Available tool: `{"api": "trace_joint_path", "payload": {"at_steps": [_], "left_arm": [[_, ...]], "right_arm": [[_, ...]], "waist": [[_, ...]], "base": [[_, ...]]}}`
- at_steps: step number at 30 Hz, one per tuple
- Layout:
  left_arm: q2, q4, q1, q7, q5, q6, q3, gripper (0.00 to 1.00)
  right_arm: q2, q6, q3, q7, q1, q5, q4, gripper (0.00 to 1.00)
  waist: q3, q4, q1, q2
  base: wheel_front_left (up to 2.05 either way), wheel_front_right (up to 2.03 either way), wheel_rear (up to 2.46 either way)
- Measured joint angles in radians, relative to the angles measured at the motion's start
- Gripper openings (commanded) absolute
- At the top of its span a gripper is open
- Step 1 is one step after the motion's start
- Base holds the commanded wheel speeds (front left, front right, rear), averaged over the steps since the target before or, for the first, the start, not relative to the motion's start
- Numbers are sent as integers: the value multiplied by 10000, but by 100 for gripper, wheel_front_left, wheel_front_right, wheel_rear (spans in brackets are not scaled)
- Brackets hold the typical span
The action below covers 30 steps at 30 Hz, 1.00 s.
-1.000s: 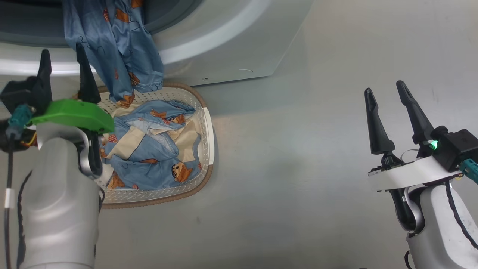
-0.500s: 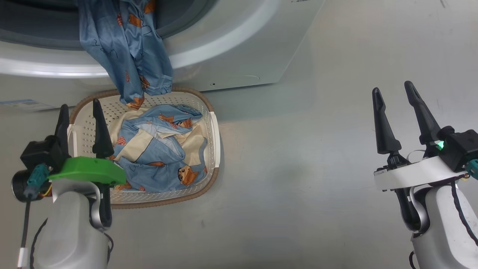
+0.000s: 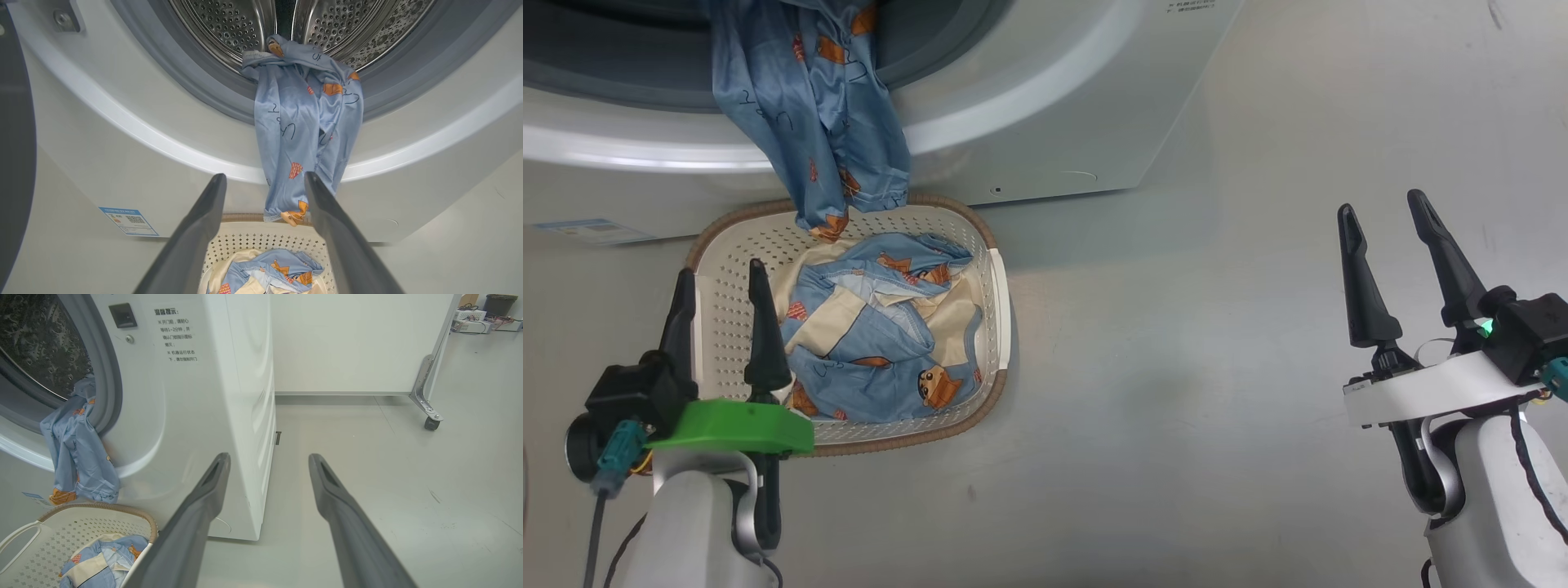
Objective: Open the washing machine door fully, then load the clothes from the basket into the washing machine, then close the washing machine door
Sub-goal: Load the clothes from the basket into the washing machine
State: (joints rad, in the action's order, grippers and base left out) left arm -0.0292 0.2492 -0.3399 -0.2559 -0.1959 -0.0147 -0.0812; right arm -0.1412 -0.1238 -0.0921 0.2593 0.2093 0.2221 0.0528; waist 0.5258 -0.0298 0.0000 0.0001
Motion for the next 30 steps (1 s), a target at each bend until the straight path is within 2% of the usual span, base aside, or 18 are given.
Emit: {"api": "trace_joint_path", "payload": {"at_steps": [15, 30], "left_arm": [[-10, -846, 692, 0, -105, -161, -184, 100], [-123, -1120, 703, 96, -67, -443, 117, 100]], "right_arm": [[63, 0, -29, 0, -5, 0, -2, 100], [359, 0, -174, 0, 25, 8, -27, 100]], "waist": [[72, -189, 0, 0], [378, -820, 1, 0]], "base": [[0, 0, 0], [0, 0, 0]]}}
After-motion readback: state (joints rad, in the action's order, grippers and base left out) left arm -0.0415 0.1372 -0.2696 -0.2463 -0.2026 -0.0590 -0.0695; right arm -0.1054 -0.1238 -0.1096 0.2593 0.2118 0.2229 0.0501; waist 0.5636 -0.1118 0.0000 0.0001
